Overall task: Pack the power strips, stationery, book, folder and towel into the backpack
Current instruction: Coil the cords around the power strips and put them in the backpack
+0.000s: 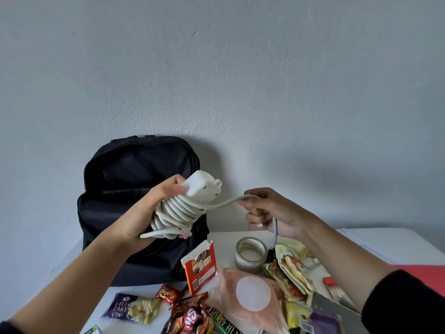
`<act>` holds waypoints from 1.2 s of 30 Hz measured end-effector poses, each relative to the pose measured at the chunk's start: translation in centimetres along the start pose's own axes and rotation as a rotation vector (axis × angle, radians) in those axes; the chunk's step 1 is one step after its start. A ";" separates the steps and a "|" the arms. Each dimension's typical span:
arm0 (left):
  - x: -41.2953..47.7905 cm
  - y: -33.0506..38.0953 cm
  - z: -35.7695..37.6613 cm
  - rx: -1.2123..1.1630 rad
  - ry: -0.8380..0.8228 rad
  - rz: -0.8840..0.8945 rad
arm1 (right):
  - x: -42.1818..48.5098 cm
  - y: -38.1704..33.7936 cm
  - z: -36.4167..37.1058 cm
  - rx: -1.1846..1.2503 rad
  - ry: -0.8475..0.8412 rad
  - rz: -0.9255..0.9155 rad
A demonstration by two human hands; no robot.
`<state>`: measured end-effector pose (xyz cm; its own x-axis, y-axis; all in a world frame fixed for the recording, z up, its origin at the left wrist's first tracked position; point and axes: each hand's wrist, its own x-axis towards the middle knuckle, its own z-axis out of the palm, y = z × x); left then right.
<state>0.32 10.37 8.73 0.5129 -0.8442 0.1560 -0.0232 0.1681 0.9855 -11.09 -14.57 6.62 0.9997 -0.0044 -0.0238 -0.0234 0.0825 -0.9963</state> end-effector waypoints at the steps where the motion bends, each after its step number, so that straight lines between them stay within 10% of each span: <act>1: -0.1 0.0 0.0 -0.009 -0.010 0.003 | 0.1 0.0 -0.3 0.048 -0.017 0.007; 11: 0.9 -0.7 0.1 0.524 -0.123 0.004 | 3.0 0.8 2.5 -0.202 0.301 0.010; 20: 1.9 -3.3 0.9 1.014 0.206 0.007 | 2.9 1.0 6.2 -1.099 0.354 -0.429; 27: 1.6 -3.7 1.1 0.798 0.191 0.043 | 2.6 1.0 5.8 -1.193 0.363 -0.539; 36: 1.4 -2.0 1.5 0.057 0.462 -0.065 | 1.5 1.5 5.5 -0.496 0.160 -0.446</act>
<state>-0.20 8.05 7.11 0.8426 -0.5352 0.0609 -0.0191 0.0833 0.9963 -9.60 -8.96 5.57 0.9018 -0.0827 0.4241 0.3524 -0.4273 -0.8326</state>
